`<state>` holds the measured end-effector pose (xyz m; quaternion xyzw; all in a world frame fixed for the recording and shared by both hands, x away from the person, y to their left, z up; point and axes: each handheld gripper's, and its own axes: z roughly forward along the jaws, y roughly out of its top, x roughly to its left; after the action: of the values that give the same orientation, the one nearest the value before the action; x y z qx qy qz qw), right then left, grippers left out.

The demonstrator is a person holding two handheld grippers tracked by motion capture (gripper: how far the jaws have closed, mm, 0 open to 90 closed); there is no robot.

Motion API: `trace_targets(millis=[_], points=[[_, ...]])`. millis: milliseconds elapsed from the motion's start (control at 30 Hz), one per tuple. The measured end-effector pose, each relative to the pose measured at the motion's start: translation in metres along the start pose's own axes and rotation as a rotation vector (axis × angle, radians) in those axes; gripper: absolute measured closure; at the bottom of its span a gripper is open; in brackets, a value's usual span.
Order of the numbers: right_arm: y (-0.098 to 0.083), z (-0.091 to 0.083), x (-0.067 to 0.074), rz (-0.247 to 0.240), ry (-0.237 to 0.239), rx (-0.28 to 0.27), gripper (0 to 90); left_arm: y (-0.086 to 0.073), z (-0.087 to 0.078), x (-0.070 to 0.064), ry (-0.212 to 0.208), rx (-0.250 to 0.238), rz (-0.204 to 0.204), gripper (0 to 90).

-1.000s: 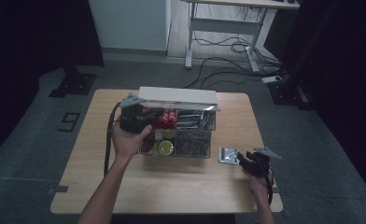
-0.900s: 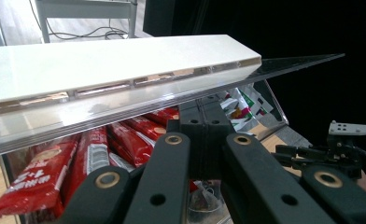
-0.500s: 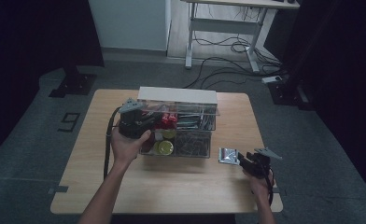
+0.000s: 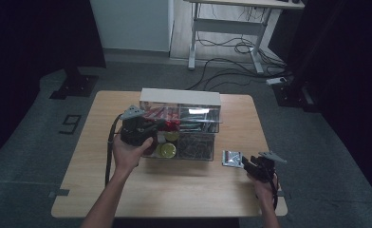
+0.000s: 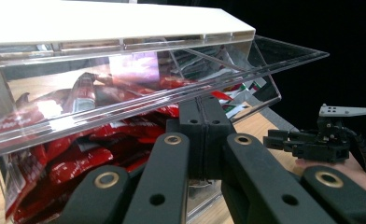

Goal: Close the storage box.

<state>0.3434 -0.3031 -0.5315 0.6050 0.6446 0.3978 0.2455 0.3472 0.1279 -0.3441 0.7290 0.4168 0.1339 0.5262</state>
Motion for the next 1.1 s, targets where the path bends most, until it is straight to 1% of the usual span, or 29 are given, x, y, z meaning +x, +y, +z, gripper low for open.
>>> trace_targets(millis=[100, 267, 500, 600, 700, 867, 900, 967, 1100], points=[[0.0, 0.0, 0.0, -0.001, 0.0, 0.002, 54.2, -0.004, 0.0, 0.0, -0.004, 0.007, 0.002, 89.4], [-0.002, 0.002, -0.001, 0.006, -0.002, 0.006, 54.2, -0.01, 0.001, 0.001, -0.01, 0.014, -0.005, 89.4], [-0.002, 0.002, -0.001, 0.005, -0.001, 0.006, 54.2, -0.013, 0.002, 0.001, -0.013, 0.017, -0.006, 89.1], [-0.002, 0.001, -0.001, 0.005, 0.0, 0.003, 54.2, -0.016, 0.002, 0.002, -0.009, 0.009, -0.008, 88.4], [-0.001, 0.0, -0.001, 0.004, 0.002, 0.002, 54.2, -0.02, 0.0, 0.002, -0.016, -0.005, -0.008, 87.2], [-0.001, -0.001, -0.002, 0.008, 0.009, -0.006, 54.1, -0.029, -0.008, 0.003, -0.028, -0.044, 0.0, 80.0], [-0.001, -0.002, -0.002, 0.009, 0.01, -0.009, 54.1, -0.031, -0.01, 0.003, -0.03, -0.046, 0.004, 78.1], [-0.001, -0.002, -0.001, 0.008, 0.012, -0.013, 54.1, -0.034, -0.013, 0.003, -0.03, -0.05, 0.015, 72.9], [-0.001, -0.003, 0.001, 0.0, 0.022, -0.019, 53.8, -0.04, -0.02, 0.0, -0.005, -0.076, 0.043, 59.4]])
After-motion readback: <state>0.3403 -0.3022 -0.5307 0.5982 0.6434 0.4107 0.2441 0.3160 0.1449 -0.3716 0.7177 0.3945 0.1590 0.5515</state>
